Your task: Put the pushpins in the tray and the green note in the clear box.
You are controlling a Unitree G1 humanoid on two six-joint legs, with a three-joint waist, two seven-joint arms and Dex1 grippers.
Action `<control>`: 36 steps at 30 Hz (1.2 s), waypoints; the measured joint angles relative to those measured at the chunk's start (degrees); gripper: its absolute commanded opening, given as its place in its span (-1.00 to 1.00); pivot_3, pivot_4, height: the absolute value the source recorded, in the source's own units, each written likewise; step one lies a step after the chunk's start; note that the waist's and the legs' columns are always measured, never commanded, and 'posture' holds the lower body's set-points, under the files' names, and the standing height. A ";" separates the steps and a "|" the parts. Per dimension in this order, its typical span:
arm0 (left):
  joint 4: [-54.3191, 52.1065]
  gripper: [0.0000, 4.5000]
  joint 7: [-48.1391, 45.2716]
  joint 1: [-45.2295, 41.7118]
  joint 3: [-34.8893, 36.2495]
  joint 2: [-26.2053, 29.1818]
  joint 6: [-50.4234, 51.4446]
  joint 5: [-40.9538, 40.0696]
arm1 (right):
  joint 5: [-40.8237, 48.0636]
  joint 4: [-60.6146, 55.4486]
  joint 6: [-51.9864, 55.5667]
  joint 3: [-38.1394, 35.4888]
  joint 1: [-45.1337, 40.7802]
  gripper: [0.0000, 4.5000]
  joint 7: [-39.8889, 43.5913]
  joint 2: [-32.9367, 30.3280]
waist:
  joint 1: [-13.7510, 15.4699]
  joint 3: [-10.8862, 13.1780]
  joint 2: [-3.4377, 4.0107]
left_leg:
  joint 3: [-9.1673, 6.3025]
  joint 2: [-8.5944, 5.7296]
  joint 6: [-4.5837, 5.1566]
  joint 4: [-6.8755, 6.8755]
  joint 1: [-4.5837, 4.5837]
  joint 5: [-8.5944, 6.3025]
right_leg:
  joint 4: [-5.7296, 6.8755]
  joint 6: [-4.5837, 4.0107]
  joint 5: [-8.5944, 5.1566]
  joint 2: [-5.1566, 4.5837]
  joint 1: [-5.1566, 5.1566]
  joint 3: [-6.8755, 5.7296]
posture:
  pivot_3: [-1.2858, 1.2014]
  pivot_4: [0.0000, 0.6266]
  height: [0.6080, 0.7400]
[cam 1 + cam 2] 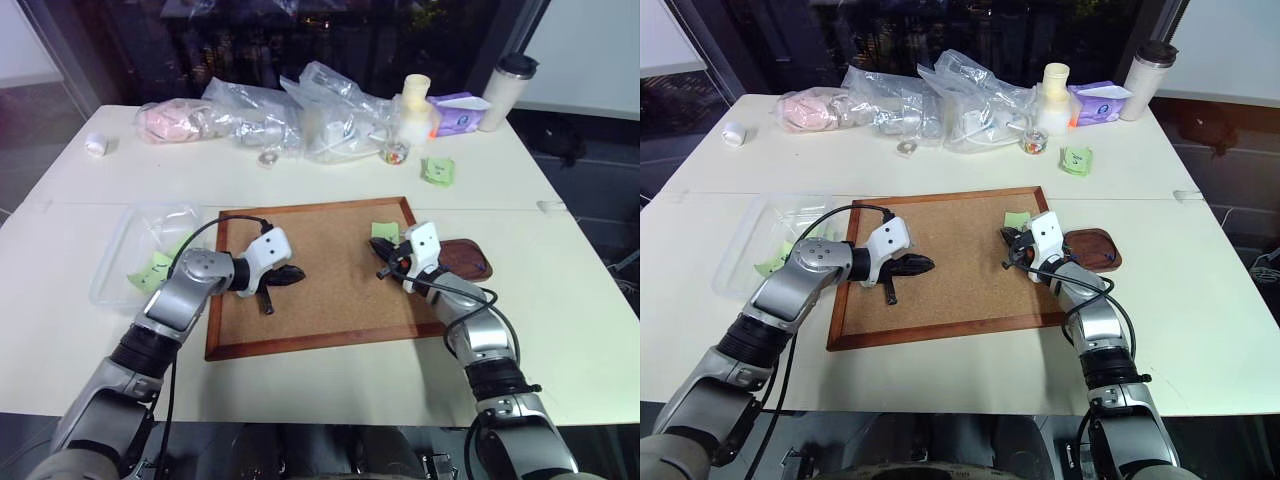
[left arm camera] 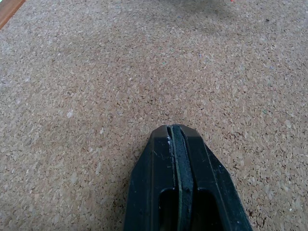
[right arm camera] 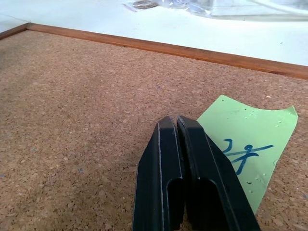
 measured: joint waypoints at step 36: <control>1.85 -1.00 -1.53 -0.79 0.95 -1.42 -0.01 -0.08 | -3.18 -5.36 5.13 0.56 0.56 0.65 -0.38 -3.25 | 0.25 0.04 0.05 | 0.02 -0.05 0.06 -0.01 -0.11 -0.03 | -0.01 0.00 0.00 -0.03 -0.15 0.08 | 0.03 -0.52 0.95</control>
